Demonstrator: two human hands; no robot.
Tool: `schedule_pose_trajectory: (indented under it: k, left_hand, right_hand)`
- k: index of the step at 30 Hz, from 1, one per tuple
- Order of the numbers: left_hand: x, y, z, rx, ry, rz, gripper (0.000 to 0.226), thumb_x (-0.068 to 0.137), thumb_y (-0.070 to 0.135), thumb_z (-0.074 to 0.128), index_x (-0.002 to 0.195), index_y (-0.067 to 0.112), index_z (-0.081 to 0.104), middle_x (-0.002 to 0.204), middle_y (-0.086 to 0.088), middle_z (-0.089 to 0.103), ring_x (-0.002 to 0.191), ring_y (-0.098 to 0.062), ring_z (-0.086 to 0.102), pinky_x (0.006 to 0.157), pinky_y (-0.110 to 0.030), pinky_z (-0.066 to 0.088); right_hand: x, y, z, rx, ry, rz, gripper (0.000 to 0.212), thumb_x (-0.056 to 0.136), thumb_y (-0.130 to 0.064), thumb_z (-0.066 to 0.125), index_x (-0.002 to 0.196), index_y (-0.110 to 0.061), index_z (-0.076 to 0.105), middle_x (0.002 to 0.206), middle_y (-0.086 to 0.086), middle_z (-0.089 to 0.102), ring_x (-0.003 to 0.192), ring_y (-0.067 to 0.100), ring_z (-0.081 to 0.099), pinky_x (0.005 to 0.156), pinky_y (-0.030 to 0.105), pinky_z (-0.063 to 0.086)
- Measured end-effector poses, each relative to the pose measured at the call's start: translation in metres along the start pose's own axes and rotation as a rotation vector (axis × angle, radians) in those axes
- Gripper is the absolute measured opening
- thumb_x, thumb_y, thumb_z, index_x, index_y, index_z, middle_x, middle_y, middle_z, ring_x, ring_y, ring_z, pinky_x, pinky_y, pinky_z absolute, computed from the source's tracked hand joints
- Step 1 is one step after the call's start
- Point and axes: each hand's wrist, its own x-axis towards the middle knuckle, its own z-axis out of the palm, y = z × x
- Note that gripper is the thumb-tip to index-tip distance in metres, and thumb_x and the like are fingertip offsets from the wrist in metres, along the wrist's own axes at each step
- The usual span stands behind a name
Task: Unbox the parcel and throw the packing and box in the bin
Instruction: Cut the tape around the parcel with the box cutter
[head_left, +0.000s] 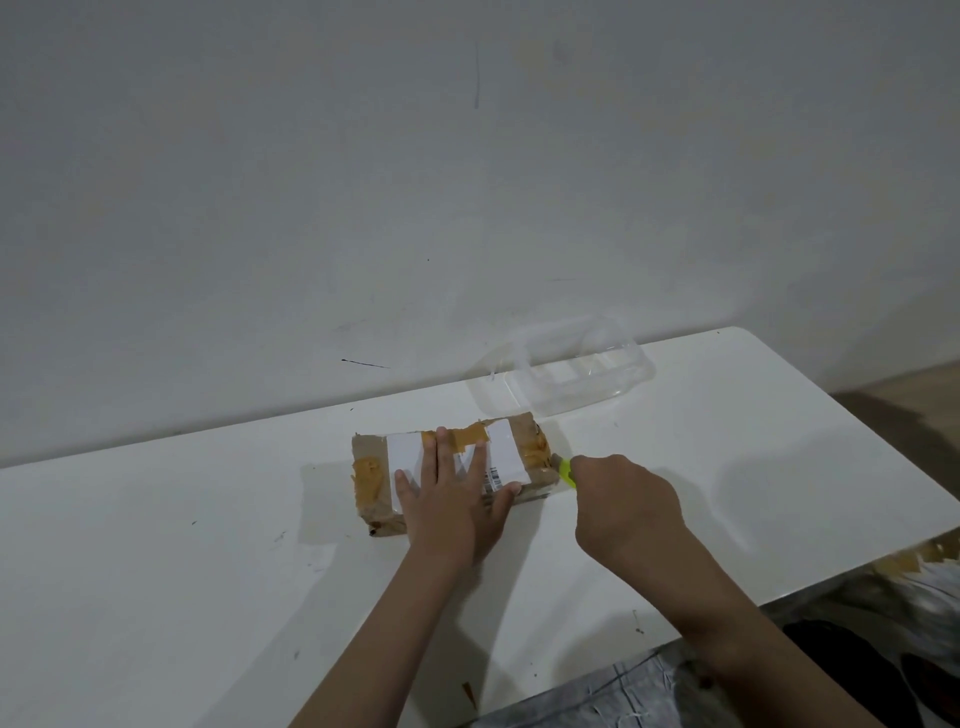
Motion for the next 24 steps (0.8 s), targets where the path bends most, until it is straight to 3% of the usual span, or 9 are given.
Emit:
schedule_pose_trajectory:
  k: [3,8,14,19,24]
  left_hand:
    - [-0.002,0.000,0.000,-0.007,0.023,0.013,0.070,0.089,0.069,0.014,0.149,0.035,0.001,0.158,-0.010,-0.015,0.145,-0.027,-0.017,0.112,-0.060,0.002]
    - [-0.004,0.000,-0.003,-0.014,0.017,0.023,0.069,0.090,0.068,0.015,0.149,0.036,0.000,0.158,-0.010,-0.016,0.145,-0.026,-0.018,0.112,-0.060,0.002]
    - [-0.005,0.002,-0.002,0.011,0.024,0.023,0.068,0.090,0.067,0.014,0.149,0.036,-0.001,0.158,-0.010,-0.017,0.145,-0.027,-0.018,0.112,-0.059,0.003]
    - [-0.002,0.001,0.000,-0.005,0.044,0.010,0.069,0.089,0.068,0.017,0.149,0.036,0.004,0.158,-0.010,-0.014,0.145,-0.026,-0.015,0.112,-0.060,0.003]
    - [0.000,0.002,-0.005,-0.032,-0.004,-0.011,0.070,0.088,0.070,0.017,0.149,0.037,0.003,0.158,-0.007,-0.018,0.145,-0.023,-0.018,0.112,-0.059,-0.003]
  right_hand:
    - [0.002,0.008,-0.002,0.029,0.038,0.035,0.015,0.085,-0.011,0.049,0.099,-0.019,0.049,0.085,-0.001,0.047,0.074,0.020,0.046,0.050,0.022,0.029]
    - [0.008,0.010,0.001,0.057,0.111,0.043,0.020,0.089,-0.013,0.047,0.108,-0.017,0.049,0.099,0.004,0.060,0.073,0.022,0.044,0.047,0.024,0.026]
    - [0.019,0.002,0.005,0.037,0.054,-0.007,0.023,0.085,-0.005,0.047,0.108,-0.011,0.050,0.106,0.008,0.061,0.095,0.027,0.061,0.065,0.028,0.036]
    - [0.019,-0.002,0.000,0.003,0.031,-0.062,0.024,0.082,-0.001,0.049,0.105,-0.009,0.053,0.103,0.007,0.062,0.093,0.026,0.062,0.064,0.028,0.036]
    - [0.016,-0.003,-0.004,-0.021,0.013,-0.080,0.022,0.081,-0.002,0.049,0.100,-0.013,0.053,0.086,0.003,0.052,0.086,0.026,0.060,0.063,0.028,0.037]
